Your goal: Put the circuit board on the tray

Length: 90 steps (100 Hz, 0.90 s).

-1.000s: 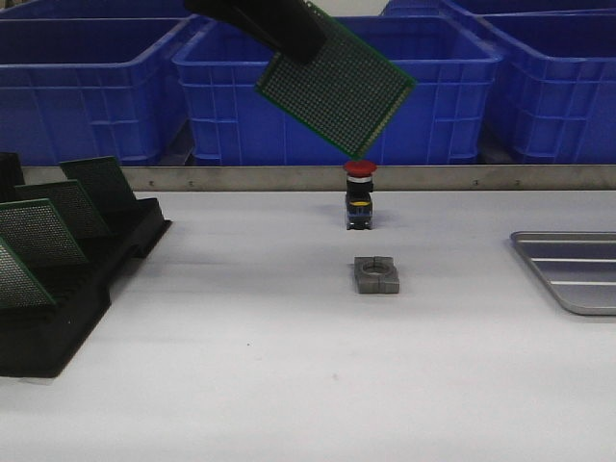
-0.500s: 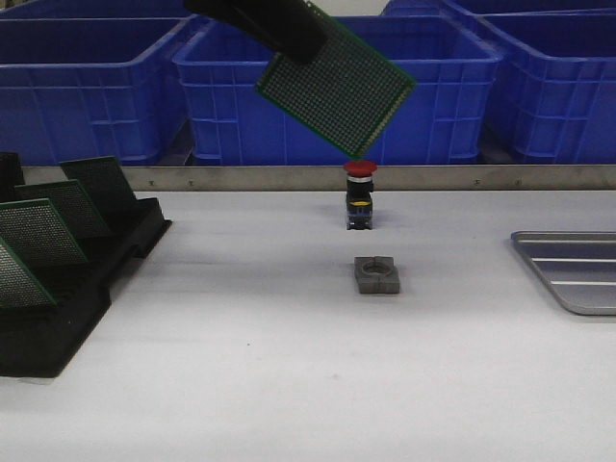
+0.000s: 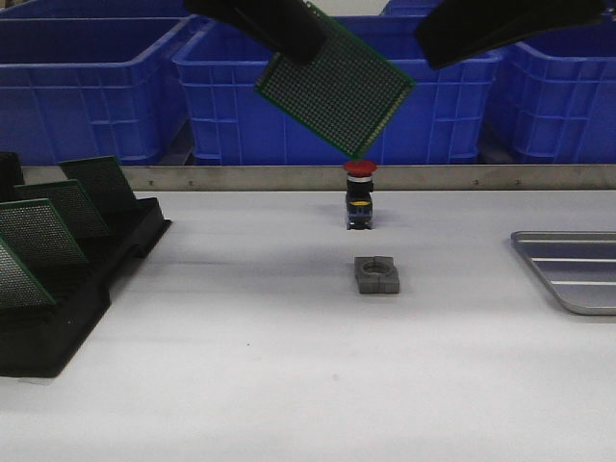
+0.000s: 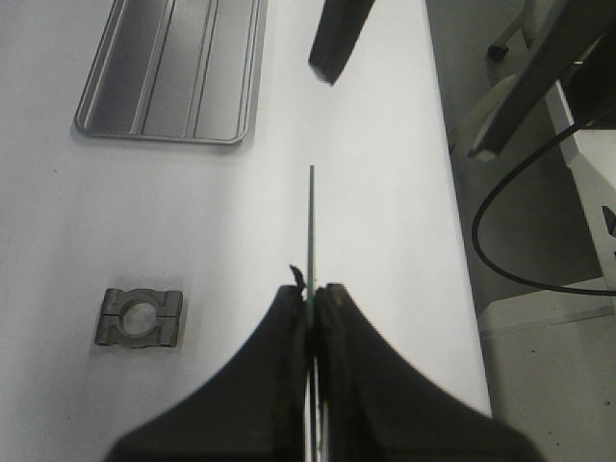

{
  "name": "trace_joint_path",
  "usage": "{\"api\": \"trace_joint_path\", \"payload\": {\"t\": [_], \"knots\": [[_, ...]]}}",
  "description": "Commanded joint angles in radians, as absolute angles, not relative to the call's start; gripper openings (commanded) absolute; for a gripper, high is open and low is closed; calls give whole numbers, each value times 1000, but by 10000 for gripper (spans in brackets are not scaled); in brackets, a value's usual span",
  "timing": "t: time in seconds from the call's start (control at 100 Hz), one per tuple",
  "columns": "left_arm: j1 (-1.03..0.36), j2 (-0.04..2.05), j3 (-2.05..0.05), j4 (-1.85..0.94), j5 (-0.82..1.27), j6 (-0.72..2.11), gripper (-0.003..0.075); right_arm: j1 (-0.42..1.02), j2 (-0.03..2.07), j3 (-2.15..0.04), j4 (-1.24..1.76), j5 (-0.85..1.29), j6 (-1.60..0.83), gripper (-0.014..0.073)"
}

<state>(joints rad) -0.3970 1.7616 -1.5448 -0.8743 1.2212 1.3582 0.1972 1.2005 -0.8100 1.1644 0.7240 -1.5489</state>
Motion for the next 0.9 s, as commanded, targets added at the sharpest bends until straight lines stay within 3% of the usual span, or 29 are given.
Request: {"api": "trace_joint_path", "payload": {"t": [0.0,0.46,0.56,0.75,0.8,0.89], "knots": [[-407,1718,-1566,-938,1276,1354,-20,198,1222,-843,1322,755,-1662,463],[-407,1718,-1566,-938,1276,1354,-20,198,1427,-936,1377,860,-1676,449],[-407,1718,-1566,-938,1276,1354,-20,198,1442,-942,1377,863,-1676,335],[-407,1718,-1566,-938,1276,1354,-20,198,1444,-942,1377,868,-1676,-26],[-407,1718,-1566,-938,1276,1354,-20,198,1444,-942,1377,871,-1676,-76],[-407,1718,-1566,-938,1271,1354,-18,198,1444,-942,1377,878,-1676,-67]]}}
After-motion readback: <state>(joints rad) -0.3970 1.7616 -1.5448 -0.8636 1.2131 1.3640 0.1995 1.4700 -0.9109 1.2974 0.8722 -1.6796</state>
